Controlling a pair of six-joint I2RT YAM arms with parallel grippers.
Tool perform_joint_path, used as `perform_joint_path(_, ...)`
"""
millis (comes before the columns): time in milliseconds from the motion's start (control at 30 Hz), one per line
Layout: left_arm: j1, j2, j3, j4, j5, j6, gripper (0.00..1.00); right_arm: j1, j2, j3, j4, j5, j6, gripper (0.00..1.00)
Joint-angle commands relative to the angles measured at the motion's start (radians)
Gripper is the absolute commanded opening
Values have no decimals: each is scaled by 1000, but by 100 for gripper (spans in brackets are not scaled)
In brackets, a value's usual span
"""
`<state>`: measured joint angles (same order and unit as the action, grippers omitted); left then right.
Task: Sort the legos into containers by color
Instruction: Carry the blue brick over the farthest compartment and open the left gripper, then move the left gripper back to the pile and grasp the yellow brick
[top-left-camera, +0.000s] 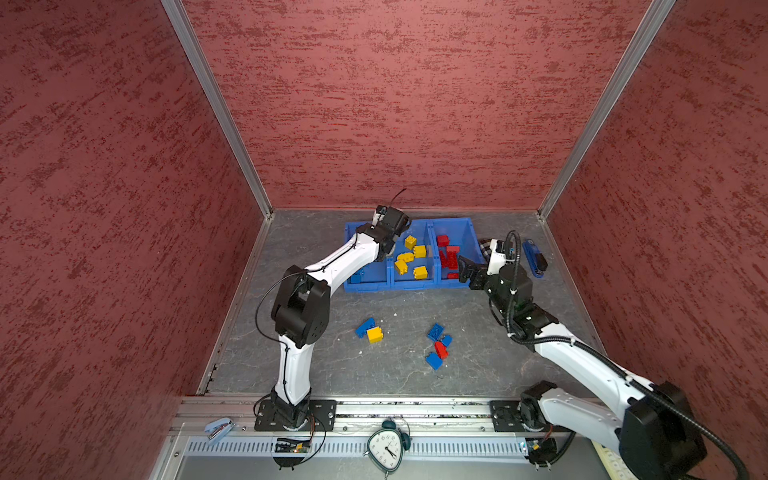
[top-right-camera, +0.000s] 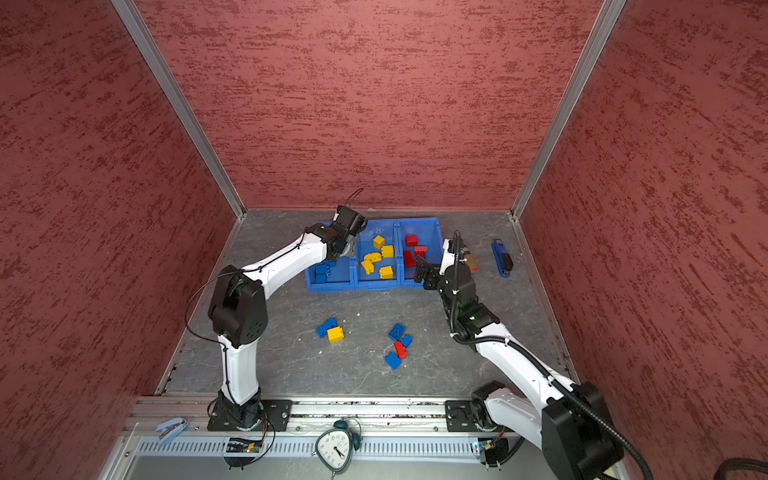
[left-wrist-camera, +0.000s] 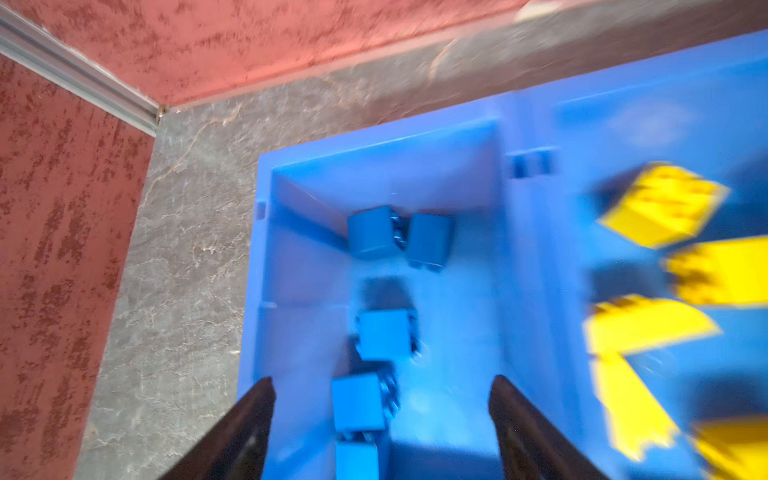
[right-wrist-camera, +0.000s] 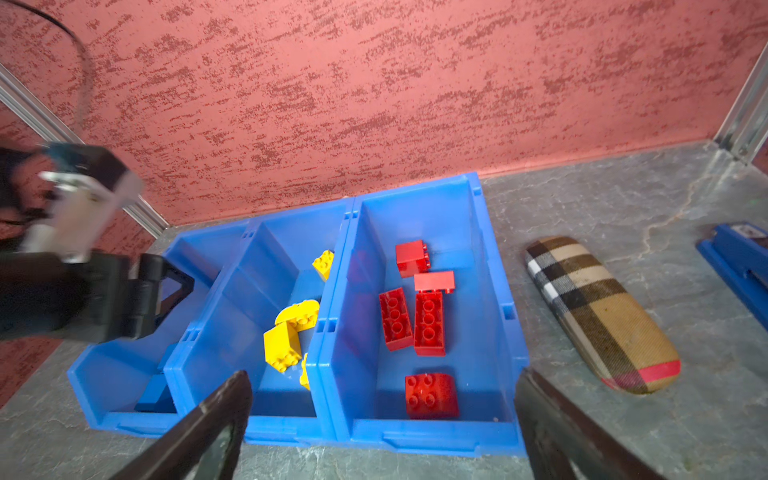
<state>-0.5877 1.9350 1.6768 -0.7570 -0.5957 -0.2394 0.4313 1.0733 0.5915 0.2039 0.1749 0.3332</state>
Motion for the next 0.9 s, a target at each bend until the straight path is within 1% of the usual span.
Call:
perform_joint_path(0, -44, -140, -79, 32, 72, -14, 90, 6, -13, 4, -100, -62, 44, 99)
perform_joint_path(100, -92, -256, -202, 44, 99, -27, 100, 5, -8, 3, -157, -107, 52, 99)
perform_joint_path(167, -111, -326, -276, 15, 139, -51, 99, 5, -1, 1, -176, -124, 70, 99)
perform_joint_path(233, -107, -393, -336, -29, 233, -67, 99, 5, 9, 4, -189, -143, 86, 99)
perform_joint_path(300, -96, -451, -403, -77, 355, -60, 100, 6, 17, 8, -202, -189, 95, 99)
perform_joint_path(400, -111, -520, -499, -120, 465, -24, 99, 10, 29, 2, -218, -260, 83, 99)
perform_joint_path(500, -136, -542, -544, -219, 525, -39, 100, 21, 40, 2, -255, -264, 77, 99)
perform_joint_path(533, -148, -537, -546, -264, 522, -67, 99, 24, 44, 4, -259, -283, 66, 99)
perform_joint_path(567, -160, -531, -549, -309, 487, -118, 100, 33, 50, 5, -259, -303, 52, 99)
perform_joint_path(633, -165, -519, -561, -363, 478, -250, 100, 54, 65, 14, -265, -296, 35, 99)
perform_joint_path(667, -169, -515, -577, -367, 497, -336, 100, 62, 75, 21, -269, -278, 35, 99)
perform_joint_path(767, -209, -505, -633, -311, 595, -521, 97, 64, 103, 31, -260, -238, 40, 99)
perform_joint_path(867, -260, -462, -646, -277, 618, -614, 94, 66, 120, 32, -232, -211, 64, 99)
